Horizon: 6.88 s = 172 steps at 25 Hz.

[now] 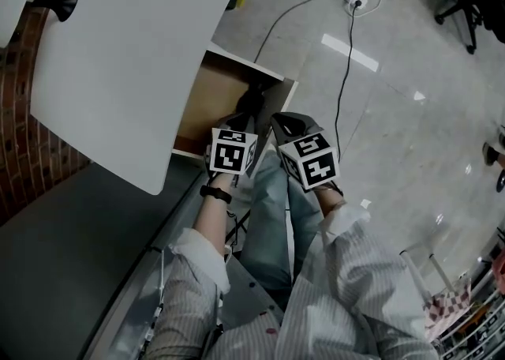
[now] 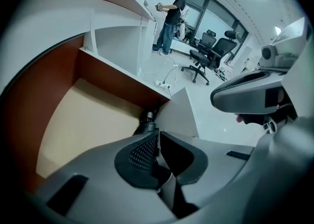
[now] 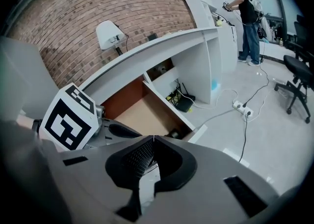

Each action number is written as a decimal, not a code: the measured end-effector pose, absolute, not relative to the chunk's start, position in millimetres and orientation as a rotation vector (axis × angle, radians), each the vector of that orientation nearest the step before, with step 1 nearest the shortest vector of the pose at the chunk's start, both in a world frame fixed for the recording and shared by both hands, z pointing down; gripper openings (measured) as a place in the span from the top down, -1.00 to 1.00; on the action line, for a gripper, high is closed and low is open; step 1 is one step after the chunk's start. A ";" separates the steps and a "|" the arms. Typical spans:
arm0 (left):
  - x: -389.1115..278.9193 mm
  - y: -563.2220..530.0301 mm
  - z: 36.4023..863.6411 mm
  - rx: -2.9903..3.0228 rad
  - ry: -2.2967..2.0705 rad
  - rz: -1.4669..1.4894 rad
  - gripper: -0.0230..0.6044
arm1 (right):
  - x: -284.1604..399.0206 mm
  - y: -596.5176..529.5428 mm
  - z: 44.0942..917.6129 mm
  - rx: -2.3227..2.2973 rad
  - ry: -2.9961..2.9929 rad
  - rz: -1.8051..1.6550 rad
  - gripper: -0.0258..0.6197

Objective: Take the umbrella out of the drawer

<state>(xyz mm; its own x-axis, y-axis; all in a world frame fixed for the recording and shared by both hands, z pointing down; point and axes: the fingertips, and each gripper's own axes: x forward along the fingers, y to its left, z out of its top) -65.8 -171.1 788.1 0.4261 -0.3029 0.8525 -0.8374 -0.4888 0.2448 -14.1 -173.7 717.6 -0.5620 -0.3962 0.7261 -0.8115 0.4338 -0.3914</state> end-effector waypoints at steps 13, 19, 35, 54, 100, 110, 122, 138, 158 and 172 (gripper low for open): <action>-86.6 -178.3 843.0 1.904 -0.955 1.162 0.49 | -18.2 -174.2 740.2 0.949 -2.129 1.044 0.81; -86.5 -170.3 863.9 1.884 -0.853 1.214 0.23 | -16.4 -177.3 737.5 0.959 -2.142 1.045 0.81; -92.7 -159.8 894.2 1.796 -0.820 1.270 0.06 | -10.1 -178.6 746.9 0.962 -2.126 1.057 0.81; -89.8 -168.3 883.3 1.829 -0.873 1.328 0.25 | -8.6 -188.5 741.0 0.965 -2.124 1.055 0.81; -25.6 -179.6 566.3 2.075 -1.146 0.766 0.26 | 16.0 -177.1 529.6 0.959 -2.238 0.789 0.81; -38.0 -191.1 452.7 2.209 -1.281 0.575 0.26 | 13.9 -186.0 444.5 1.028 -2.380 0.694 0.81; -62.7 -165.2 335.5 2.334 -1.371 0.295 0.26 | -17.6 -181.5 348.3 0.993 -2.575 0.565 0.81; -90.1 -127.4 249.7 2.446 -1.469 0.019 0.26 | -35.1 -160.3 282.5 0.906 -2.733 0.454 0.81; -87.3 -108.7 228.6 2.491 -1.477 -0.045 0.26 | -34.4 -146.7 268.3 0.887 -2.779 0.437 0.81; -88.0 -99.3 230.6 2.485 -1.477 -0.051 0.26 | -36.6 -137.3 275.5 0.868 -2.761 0.428 0.82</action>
